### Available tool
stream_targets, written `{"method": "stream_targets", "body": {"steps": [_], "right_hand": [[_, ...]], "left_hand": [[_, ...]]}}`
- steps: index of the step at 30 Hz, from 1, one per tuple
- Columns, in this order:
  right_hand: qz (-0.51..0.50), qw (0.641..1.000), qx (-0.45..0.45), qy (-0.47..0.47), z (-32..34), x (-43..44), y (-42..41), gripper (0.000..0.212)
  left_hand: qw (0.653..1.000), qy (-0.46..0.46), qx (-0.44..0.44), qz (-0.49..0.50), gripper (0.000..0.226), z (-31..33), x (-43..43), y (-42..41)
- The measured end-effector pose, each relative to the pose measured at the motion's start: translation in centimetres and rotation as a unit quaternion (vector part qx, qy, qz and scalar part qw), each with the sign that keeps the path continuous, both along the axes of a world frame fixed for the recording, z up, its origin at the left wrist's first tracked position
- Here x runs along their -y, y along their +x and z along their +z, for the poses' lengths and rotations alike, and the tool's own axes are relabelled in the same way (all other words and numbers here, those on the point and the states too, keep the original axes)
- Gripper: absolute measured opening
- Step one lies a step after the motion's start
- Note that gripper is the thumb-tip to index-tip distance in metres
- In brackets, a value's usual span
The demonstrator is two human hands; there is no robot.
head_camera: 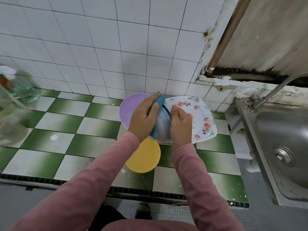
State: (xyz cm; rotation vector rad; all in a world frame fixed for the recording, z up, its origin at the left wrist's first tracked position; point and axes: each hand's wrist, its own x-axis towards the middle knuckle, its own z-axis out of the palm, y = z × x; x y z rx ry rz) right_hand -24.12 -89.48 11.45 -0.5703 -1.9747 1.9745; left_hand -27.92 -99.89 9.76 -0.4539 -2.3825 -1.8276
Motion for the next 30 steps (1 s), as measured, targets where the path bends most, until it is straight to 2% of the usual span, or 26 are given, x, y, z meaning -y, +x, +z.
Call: {"method": "stream_targets", "body": {"steps": [2,5,8,10,12,13,15,17,19,21,23,25,27,30], "right_hand": [[-0.023,0.998,0.010,-0.063,0.0,-0.3,0.2,0.038],[-0.035,0.976,0.017,-0.212,-0.3,-1.0,0.4,0.030],[-0.042,0.947,0.021,-0.318,-0.5,-1.5,0.3,0.021],[-0.056,0.920,0.031,-0.386,-0.5,-1.6,0.4,0.023],[-0.059,0.881,0.031,-0.468,-0.9,-1.6,0.3,0.031],[-0.056,0.857,0.029,-0.511,-1.0,-1.4,0.2,0.036],[-0.056,0.823,0.036,-0.565,-1.4,-1.3,-0.1,0.045],[-0.050,0.815,0.021,-0.578,-1.8,-1.2,-0.4,0.050],[-0.049,0.815,0.007,-0.577,-1.7,-1.1,-0.5,0.051],[-0.052,0.820,0.005,-0.570,-1.9,-0.8,-0.4,0.048],[-0.041,0.847,0.016,-0.529,-2.2,-0.3,-0.1,0.045],[-0.021,0.884,0.013,-0.467,-2.4,0.2,0.2,0.041],[-0.004,0.914,0.024,-0.404,-2.7,0.1,0.1,0.026],[-0.003,0.947,0.035,-0.319,-2.6,-0.4,0.0,0.025]], "left_hand": [[0.989,0.081,0.117,0.038,0.024,1.0,0.0,-0.6],[0.959,0.150,0.225,0.080,0.022,1.5,0.7,-1.8],[0.948,0.166,0.262,0.069,0.048,0.6,1.3,-2.1],[0.944,0.183,0.264,0.079,0.047,-0.4,0.8,-1.5],[0.942,0.213,0.242,0.093,0.044,-1.3,-0.1,-0.3],[0.953,0.208,0.199,0.097,0.046,-1.9,-0.6,0.5],[0.981,0.144,0.086,0.094,0.050,-3.4,-1.0,2.0],[0.996,0.046,-0.019,0.069,0.047,-4.5,-1.0,2.4],[0.988,-0.078,-0.128,0.040,0.048,-4.4,-0.8,2.3],[0.952,-0.191,-0.241,0.000,0.048,-4.3,-0.6,1.6],[0.918,-0.264,-0.293,-0.032,0.047,-4.1,-0.7,0.7],[0.910,-0.293,-0.289,-0.040,0.045,-3.5,-1.2,0.0],[0.924,-0.283,-0.257,-0.027,0.044,-2.6,-1.5,-0.5],[0.969,-0.224,-0.107,-0.022,0.045,-1.4,-1.5,-1.8]]}}
